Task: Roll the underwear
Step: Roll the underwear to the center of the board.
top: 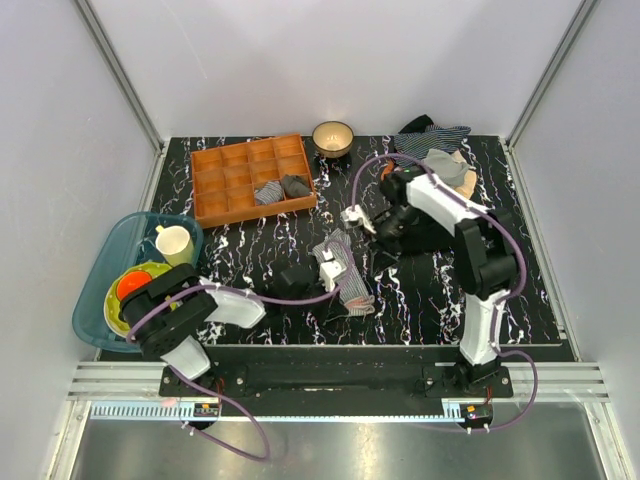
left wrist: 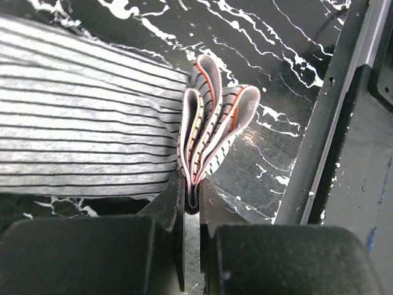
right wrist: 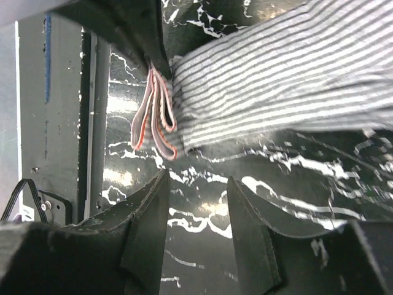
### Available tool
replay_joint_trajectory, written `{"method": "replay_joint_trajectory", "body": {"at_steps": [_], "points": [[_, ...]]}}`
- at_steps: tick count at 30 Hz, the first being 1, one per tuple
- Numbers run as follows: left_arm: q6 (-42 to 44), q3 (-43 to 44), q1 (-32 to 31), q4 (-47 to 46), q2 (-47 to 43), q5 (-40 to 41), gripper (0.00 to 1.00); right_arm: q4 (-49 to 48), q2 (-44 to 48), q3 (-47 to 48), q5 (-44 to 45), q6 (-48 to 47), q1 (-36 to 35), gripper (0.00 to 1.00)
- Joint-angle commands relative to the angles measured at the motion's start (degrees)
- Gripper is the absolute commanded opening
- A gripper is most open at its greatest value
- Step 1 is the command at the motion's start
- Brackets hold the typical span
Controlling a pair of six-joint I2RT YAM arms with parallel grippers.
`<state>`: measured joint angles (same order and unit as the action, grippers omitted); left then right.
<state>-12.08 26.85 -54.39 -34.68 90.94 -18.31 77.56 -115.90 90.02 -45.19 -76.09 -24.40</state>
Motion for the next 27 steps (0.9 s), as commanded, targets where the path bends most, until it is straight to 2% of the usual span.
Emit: {"method": "replay_joint_trajectory", "body": {"at_steps": [1,5,7,8,10,11,15,20,27], "points": [[-10.14,0.22,5.77,-0.65,2.66,-9.72,0.0,4.8,10.23,-2.82,-3.06,-1.86,1.2,0.5],[-21.11,0.31,10.7,-4.68,7.05,-14.64,0.0,-3.45,23.13,-12.39,-2.29,-2.22,-2.64,0.5],[-26.22,0.39,14.11,-7.06,10.82,-18.68,0.0,-11.61,26.93,-20.38,0.7,-1.78,-6.16,0.51],[-30.59,0.83,15.09,-8.64,12.06,-19.83,0.0,-18.86,30.61,-23.37,4.81,-1.25,-10.36,0.52],[-33.61,1.1,16.85,-10.67,14.95,-22.29,0.0,-25.67,33.71,-31.9,8.52,-0.55,-13.99,0.54],[-35.11,1.71,17.21,-10.68,15.67,-22.56,0.0,-32.14,36.07,-36.01,10.45,0.06,-15.57,0.55],[-35.65,3.81,18.27,-7.43,17.08,-22.65,0.0,-41.51,37.67,-41.14,15.38,0.25,-21.55,0.56],[-35.47,5.84,18.79,-4.26,18.14,-22.57,0.03,-53.1,35.39,-46.32,23.74,-1.6,-23.58,0.56],[-33.98,8.48,18.8,0.4,18.31,-21.95,0.06,-58.13,35.39,-48.0,24.53,-0.81,-24.02,0.56]]}}
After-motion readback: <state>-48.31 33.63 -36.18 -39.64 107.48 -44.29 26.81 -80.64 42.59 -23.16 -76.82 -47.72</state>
